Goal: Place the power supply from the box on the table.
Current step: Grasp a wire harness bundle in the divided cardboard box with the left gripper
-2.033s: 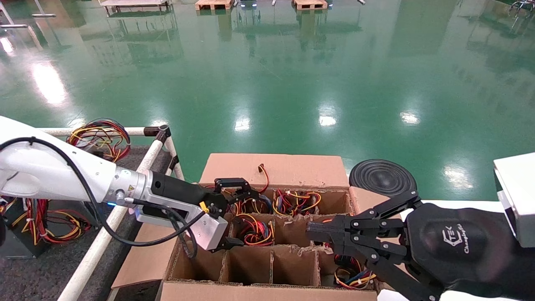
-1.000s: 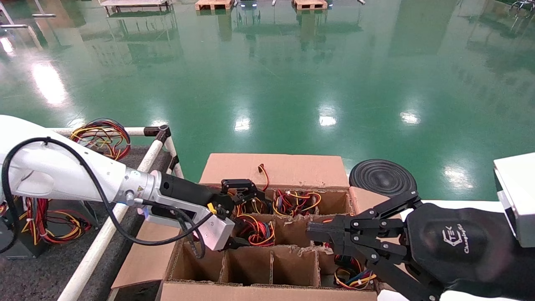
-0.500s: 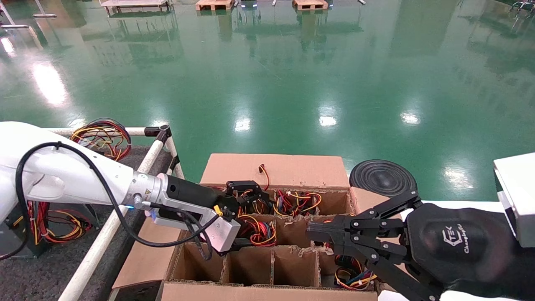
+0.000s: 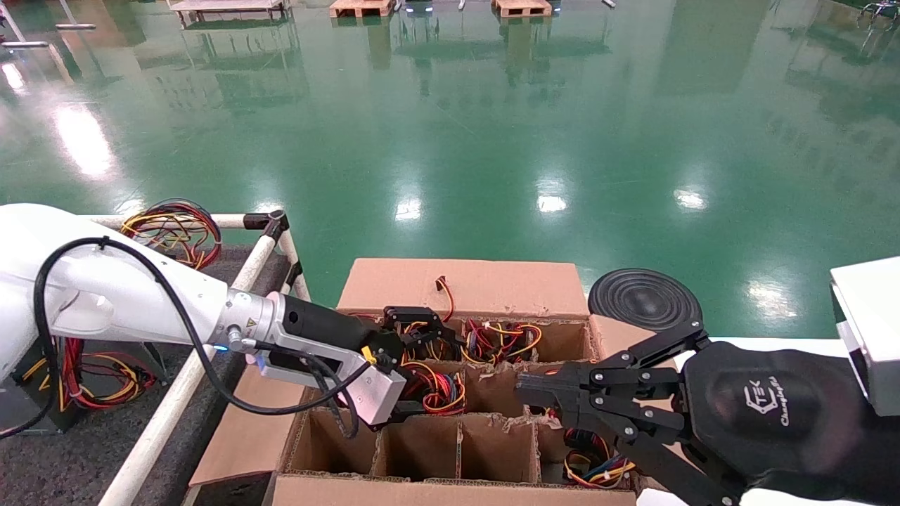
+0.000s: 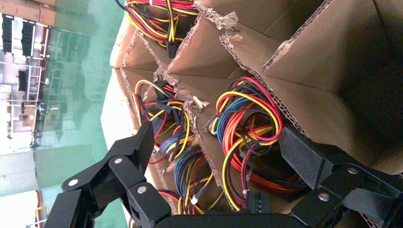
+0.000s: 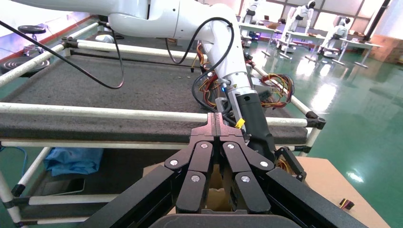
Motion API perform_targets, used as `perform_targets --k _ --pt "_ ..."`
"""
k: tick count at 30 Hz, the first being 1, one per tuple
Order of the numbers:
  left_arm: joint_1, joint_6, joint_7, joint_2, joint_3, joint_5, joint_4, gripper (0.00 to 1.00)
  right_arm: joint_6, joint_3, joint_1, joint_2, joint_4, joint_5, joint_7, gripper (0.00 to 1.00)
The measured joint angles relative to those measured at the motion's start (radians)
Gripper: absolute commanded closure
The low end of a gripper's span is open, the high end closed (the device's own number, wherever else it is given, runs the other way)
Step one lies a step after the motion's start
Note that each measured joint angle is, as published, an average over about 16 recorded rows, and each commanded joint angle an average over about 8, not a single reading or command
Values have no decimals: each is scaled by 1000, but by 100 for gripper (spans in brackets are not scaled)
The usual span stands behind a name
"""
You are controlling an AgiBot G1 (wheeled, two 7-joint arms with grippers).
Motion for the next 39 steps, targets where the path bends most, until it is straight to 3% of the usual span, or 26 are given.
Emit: perform_targets --k 39 --pt "-35 57 71 35 -6 -31 140 100 0 0 0 0 0 0 0 100"
